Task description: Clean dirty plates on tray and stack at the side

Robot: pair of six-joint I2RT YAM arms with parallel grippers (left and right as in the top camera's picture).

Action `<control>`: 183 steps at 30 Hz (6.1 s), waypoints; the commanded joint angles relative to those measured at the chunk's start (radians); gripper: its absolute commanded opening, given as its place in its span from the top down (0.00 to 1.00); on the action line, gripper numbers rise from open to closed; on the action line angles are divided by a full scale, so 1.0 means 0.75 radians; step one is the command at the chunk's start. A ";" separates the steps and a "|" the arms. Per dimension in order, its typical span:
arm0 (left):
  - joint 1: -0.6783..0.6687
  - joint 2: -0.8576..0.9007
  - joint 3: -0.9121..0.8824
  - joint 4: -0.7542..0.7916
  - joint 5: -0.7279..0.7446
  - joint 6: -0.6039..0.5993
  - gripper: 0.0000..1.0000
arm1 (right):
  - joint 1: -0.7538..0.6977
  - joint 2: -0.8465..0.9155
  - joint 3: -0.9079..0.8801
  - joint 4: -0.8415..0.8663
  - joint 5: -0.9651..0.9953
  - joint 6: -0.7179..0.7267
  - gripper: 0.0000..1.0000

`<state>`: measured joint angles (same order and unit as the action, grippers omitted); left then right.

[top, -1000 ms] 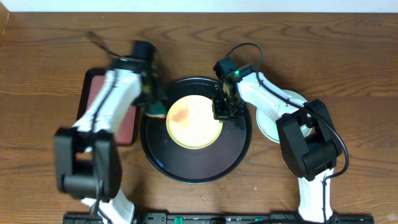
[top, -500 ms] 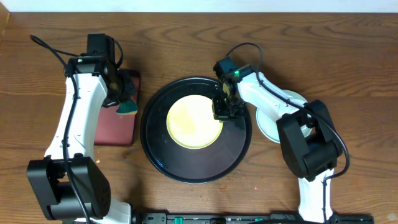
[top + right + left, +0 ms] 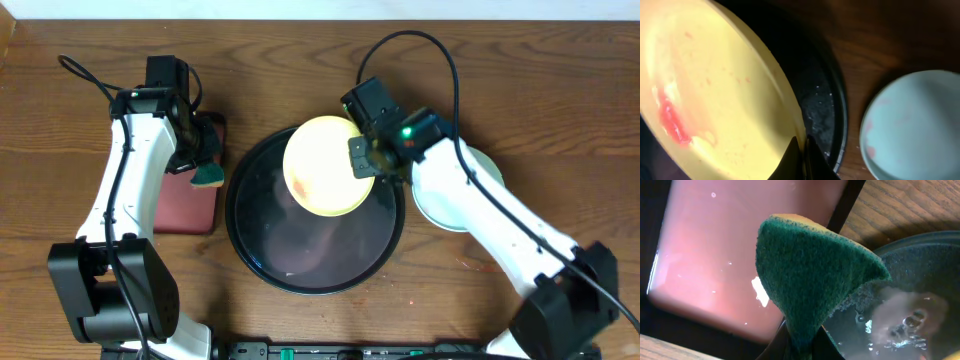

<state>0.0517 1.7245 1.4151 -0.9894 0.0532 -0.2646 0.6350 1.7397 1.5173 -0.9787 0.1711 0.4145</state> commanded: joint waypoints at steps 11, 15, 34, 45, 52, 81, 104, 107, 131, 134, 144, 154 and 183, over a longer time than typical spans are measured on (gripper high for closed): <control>0.003 0.007 -0.002 -0.006 0.009 0.013 0.92 | 0.173 -0.037 0.009 -0.056 0.515 -0.015 0.99; 0.003 0.008 -0.002 -0.006 0.009 0.013 0.92 | 0.207 -0.038 0.009 -0.072 0.601 -0.015 0.99; 0.003 0.008 -0.002 -0.006 0.009 0.013 0.93 | 0.526 -0.057 0.009 -0.086 1.578 0.016 0.99; 0.003 0.007 -0.002 -0.006 0.009 0.013 0.93 | 0.590 -0.057 0.009 -0.090 1.615 0.057 0.99; 0.003 0.007 -0.002 -0.006 0.009 0.013 0.93 | 0.467 -0.057 0.009 -0.107 0.975 0.151 0.99; 0.003 0.008 -0.002 0.014 0.008 0.014 0.93 | -0.943 -0.162 -0.138 -0.356 -0.209 -0.201 0.99; 0.115 0.007 -0.002 0.044 0.008 0.182 0.93 | -1.014 -0.163 -0.348 -0.001 -0.459 -0.292 0.28; 0.154 0.008 -0.002 0.044 0.008 0.310 0.93 | -0.963 -0.163 -0.196 -0.085 -0.456 -0.349 0.24; 0.169 0.146 -0.086 0.277 0.008 0.556 0.44 | -0.809 -0.172 -0.051 -0.116 -0.435 -0.365 0.01; 0.169 0.116 -0.032 0.212 0.008 0.555 0.40 | -0.809 -0.198 -0.037 -0.130 -0.434 -0.365 0.01; 0.169 -0.236 0.063 0.051 0.008 0.456 0.26 | -0.812 -0.482 0.036 -0.196 -0.431 -0.366 0.01; 0.169 -0.312 0.061 0.053 0.008 0.456 0.25 | -0.812 -0.908 0.036 -0.238 -0.304 -0.365 0.01; 0.169 -0.312 0.061 0.053 0.008 0.456 0.25 | -0.849 -1.458 -0.349 -0.040 -0.190 -0.525 0.01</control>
<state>0.1741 1.4845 1.4555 -0.9440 0.0536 0.0822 0.0166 0.7338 1.3632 -1.0622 0.0097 0.0837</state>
